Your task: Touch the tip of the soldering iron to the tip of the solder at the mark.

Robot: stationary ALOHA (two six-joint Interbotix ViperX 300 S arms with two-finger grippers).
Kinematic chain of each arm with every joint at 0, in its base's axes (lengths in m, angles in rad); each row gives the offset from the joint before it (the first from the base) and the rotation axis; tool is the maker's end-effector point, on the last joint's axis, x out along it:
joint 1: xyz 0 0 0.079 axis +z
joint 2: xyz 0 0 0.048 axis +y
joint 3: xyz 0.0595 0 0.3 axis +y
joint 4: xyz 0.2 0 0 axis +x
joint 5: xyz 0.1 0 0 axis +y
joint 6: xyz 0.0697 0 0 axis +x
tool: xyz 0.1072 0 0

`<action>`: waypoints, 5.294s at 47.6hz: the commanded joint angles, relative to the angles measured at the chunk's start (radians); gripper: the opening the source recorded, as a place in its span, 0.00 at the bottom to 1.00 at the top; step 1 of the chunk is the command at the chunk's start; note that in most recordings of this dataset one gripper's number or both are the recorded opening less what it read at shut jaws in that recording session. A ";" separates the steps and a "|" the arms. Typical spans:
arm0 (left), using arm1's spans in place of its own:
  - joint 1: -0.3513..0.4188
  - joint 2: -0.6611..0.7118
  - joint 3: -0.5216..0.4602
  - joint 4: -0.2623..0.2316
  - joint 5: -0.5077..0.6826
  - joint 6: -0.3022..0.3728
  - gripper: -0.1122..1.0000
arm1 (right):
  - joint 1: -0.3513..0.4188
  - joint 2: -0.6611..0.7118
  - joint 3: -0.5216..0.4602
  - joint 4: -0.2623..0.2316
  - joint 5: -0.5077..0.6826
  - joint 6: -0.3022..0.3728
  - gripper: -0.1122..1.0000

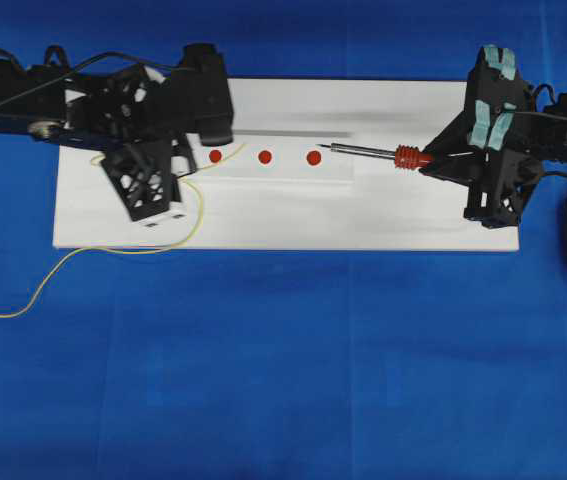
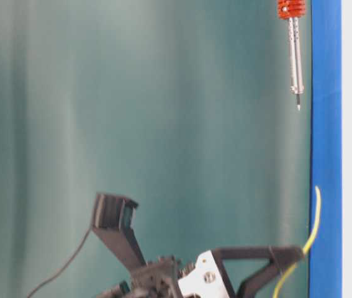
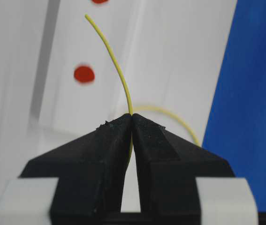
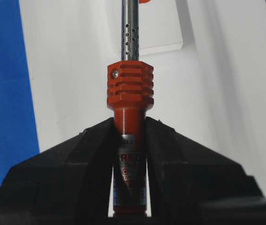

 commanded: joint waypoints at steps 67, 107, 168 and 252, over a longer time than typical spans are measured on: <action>-0.017 0.305 -0.230 0.003 -0.074 -0.006 0.12 | -0.017 0.109 -0.034 -0.003 0.008 0.002 0.16; -0.017 0.308 -0.291 0.003 0.043 0.003 0.12 | -0.017 0.238 -0.106 -0.003 0.044 0.005 0.16; -0.011 0.324 -0.328 0.003 0.081 0.006 0.12 | -0.017 0.230 -0.098 -0.003 0.049 0.003 0.16; -0.006 0.003 -0.163 0.003 0.152 -0.012 0.12 | -0.017 0.229 -0.098 -0.003 0.049 0.003 0.16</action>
